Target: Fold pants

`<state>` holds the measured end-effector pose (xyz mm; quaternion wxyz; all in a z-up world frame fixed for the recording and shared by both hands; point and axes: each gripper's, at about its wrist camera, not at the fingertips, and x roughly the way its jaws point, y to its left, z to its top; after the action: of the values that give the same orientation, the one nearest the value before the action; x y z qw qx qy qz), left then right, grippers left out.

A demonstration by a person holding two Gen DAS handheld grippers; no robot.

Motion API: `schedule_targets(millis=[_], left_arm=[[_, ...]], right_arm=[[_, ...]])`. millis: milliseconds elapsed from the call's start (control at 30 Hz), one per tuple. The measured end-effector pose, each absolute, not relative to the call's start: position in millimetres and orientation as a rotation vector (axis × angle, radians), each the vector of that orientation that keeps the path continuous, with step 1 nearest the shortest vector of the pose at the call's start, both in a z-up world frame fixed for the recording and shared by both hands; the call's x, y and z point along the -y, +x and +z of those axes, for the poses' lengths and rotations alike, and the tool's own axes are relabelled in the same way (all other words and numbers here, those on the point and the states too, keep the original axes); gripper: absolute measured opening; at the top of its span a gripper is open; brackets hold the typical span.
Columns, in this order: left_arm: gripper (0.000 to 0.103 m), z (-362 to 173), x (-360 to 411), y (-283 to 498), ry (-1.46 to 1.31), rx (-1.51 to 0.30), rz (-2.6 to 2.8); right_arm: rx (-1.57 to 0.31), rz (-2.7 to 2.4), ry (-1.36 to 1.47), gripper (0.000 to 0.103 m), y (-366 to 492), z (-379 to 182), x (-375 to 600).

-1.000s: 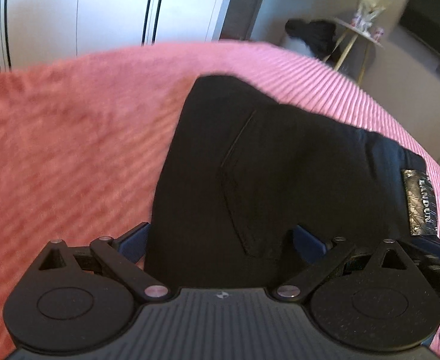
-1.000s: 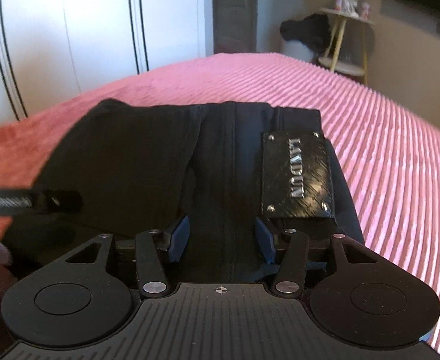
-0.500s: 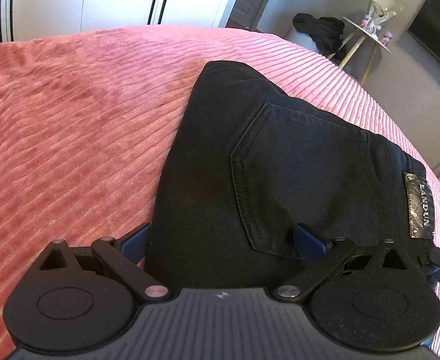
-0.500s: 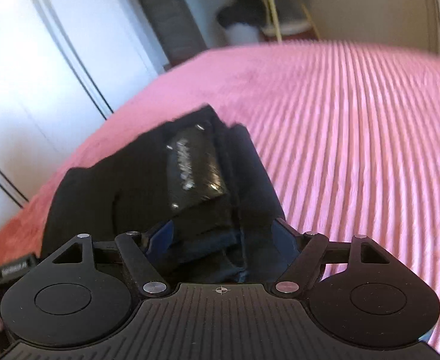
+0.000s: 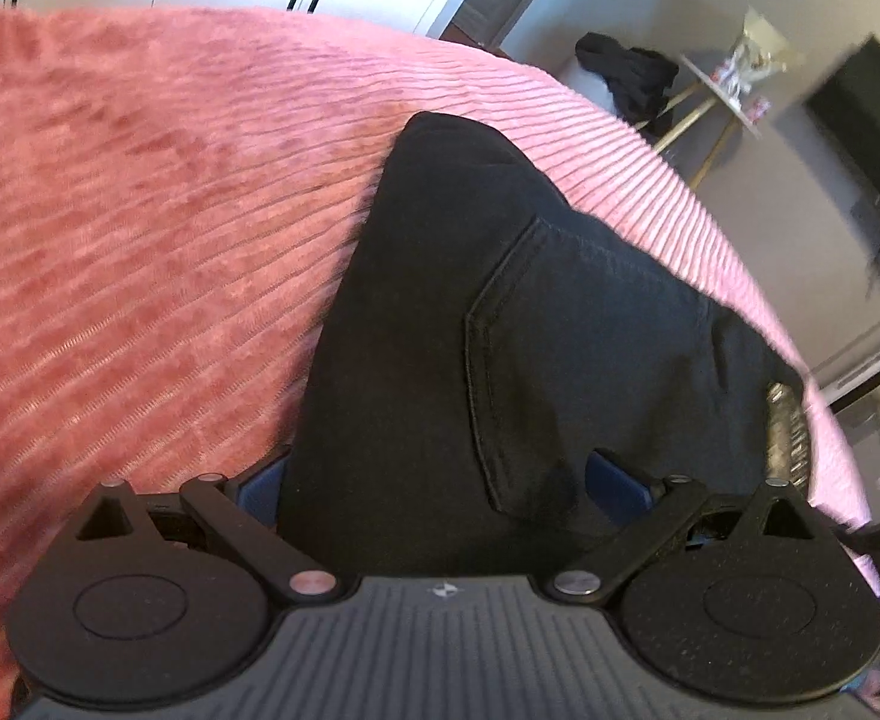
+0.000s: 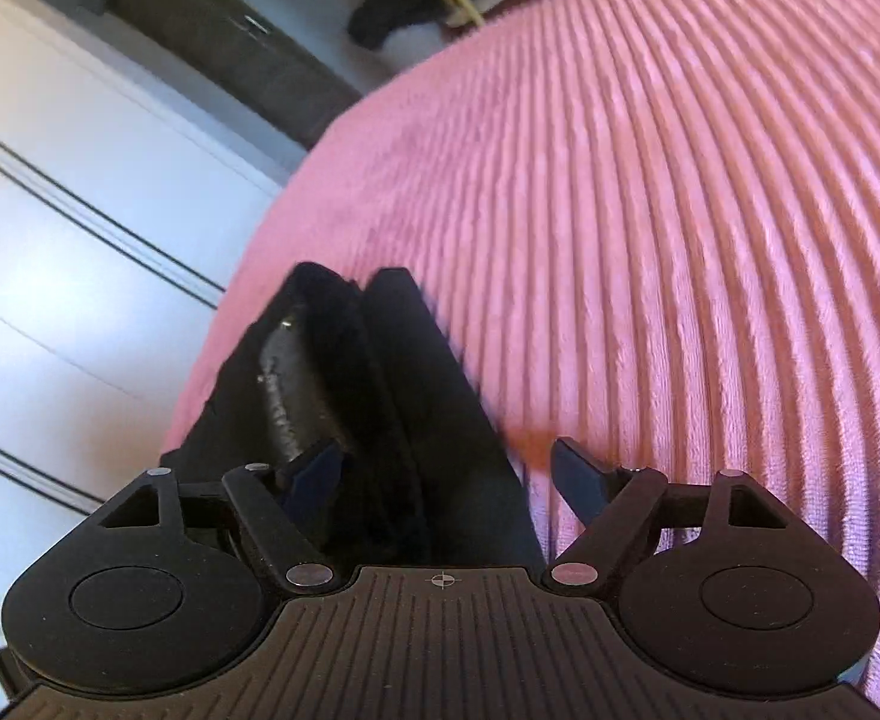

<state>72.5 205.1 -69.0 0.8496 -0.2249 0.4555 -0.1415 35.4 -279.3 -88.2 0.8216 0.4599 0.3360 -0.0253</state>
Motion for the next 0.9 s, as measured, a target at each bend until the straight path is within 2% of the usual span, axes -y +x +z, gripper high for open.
schedule_targets(millis=[133,333,400,433,467,533,600,667,900], left_arm=[[0.099,-77,-223,81,-0.639,-0.984,-0.344],[0.099,-88,-235,95,-0.81,-1.005,-0.402],[0.099,-90,-237,99,-0.845,-1.009,-0.436],[0.099,-91,-238,101,-0.872,-1.004,-0.462],[0.099,-93,-241,101,-0.911,-0.996,-0.491],[0.099,-99,-250,101,-1.007,-0.98,-0.526],[0.099,-105,-254,106,-1.067,-1.001,-0.515],[0.099,-105,-249,112,-1.037,-1.025,-0.503],[0.099,-94,-224,131,-0.875,-1.033,-0.518]], right_arm=[[-0.732,0.051,1.044,0.091,48,-98,281],[-0.715,0.109,1.035,0.093,62,-99,273],[-0.702,0.104,1.009,0.087,65,-98,269],[-0.691,0.11,1.017,0.074,65,-99,270],[-0.678,0.151,1.066,0.056,64,-103,274],[-0.674,0.176,1.151,0.056,65,-110,280],[-0.691,0.189,1.098,0.059,69,-107,275],[-0.711,0.201,1.071,0.065,76,-107,270],[-0.712,0.242,1.074,0.066,97,-110,262]])
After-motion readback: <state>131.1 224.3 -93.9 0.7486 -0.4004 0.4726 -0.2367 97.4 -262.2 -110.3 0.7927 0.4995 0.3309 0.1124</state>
